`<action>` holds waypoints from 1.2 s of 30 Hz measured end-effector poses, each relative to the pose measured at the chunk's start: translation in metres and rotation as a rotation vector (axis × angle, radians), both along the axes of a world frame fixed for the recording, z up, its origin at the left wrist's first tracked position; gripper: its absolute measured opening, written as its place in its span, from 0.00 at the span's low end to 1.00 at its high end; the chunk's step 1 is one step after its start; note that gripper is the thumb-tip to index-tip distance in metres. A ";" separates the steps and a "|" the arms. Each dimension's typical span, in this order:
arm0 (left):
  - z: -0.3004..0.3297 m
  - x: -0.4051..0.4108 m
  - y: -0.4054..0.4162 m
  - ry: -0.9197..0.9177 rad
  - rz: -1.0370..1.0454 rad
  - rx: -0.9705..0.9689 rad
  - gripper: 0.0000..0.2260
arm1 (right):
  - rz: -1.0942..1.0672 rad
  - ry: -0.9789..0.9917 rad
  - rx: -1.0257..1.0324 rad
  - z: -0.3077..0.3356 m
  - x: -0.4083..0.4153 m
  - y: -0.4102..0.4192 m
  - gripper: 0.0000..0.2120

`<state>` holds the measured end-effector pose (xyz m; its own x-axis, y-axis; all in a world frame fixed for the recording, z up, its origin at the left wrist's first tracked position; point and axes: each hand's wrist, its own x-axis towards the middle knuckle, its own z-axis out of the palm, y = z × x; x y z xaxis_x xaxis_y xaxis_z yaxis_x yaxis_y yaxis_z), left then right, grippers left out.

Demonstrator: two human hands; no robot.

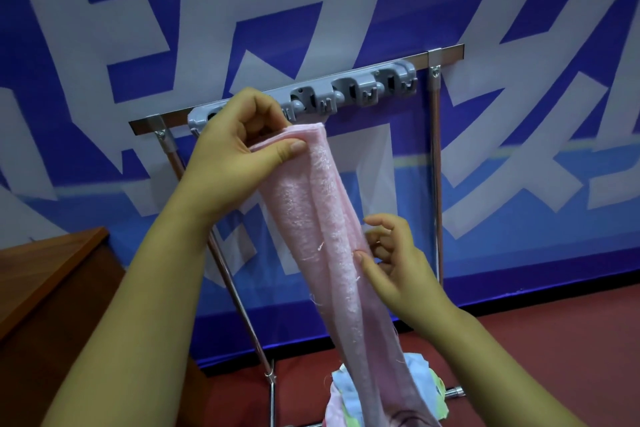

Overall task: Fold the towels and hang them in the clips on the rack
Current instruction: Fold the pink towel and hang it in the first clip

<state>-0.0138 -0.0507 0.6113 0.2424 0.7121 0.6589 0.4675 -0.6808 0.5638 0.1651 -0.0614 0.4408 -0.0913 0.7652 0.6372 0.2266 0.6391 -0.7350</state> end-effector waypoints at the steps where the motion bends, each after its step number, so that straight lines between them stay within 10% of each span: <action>1: 0.000 0.000 0.002 -0.001 -0.001 0.001 0.11 | -0.009 0.005 0.017 0.000 0.000 0.000 0.23; 36: 0.024 -0.014 0.015 0.005 0.075 0.083 0.11 | -0.065 -0.061 -0.062 -0.034 -0.008 0.014 0.08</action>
